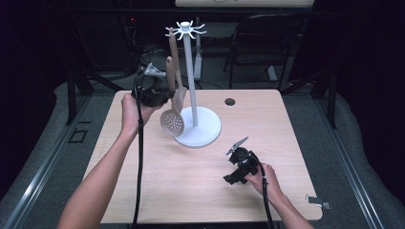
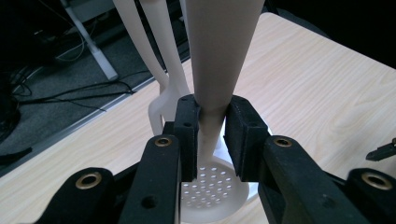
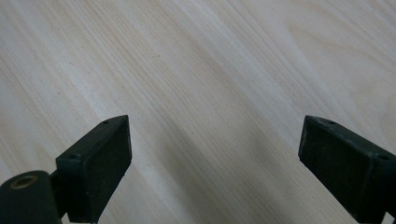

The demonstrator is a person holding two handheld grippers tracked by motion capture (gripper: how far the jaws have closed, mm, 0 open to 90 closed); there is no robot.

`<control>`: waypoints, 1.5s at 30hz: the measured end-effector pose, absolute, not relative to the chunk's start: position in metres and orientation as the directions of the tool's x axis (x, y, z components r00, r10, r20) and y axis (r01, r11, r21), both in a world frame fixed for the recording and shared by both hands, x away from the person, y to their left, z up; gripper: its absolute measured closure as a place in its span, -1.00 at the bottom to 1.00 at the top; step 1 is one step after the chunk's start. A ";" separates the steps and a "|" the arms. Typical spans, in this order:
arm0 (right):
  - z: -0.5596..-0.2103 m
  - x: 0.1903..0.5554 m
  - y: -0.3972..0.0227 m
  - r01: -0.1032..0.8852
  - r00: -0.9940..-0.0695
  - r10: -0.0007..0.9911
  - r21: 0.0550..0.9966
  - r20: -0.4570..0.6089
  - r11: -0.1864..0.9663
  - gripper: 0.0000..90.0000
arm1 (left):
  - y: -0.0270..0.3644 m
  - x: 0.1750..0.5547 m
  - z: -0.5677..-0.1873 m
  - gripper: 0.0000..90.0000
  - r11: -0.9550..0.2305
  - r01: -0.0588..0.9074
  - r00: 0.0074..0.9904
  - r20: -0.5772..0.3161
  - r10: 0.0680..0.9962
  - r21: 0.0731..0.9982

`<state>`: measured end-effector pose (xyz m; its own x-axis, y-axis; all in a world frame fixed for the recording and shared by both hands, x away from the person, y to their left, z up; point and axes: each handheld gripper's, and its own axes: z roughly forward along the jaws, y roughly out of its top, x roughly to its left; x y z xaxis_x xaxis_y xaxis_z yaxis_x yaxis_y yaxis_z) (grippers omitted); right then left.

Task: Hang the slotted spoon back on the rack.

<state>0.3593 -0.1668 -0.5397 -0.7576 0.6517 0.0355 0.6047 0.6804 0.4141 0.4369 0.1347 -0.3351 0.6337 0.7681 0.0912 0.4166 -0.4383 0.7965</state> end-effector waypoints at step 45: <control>-0.539 0.359 -0.167 0.598 -0.762 0.647 0.407 0.023 0.690 -0.80 | 0.109 0.469 -0.303 0.66 -0.446 0.433 0.595 0.124 0.794 0.783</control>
<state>0.3593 -0.1668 -0.5395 -0.7620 0.6472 0.0228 0.5984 0.6901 0.4070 0.4691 0.1094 -0.3025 0.5946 0.7944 0.1240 0.4330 -0.4462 0.7832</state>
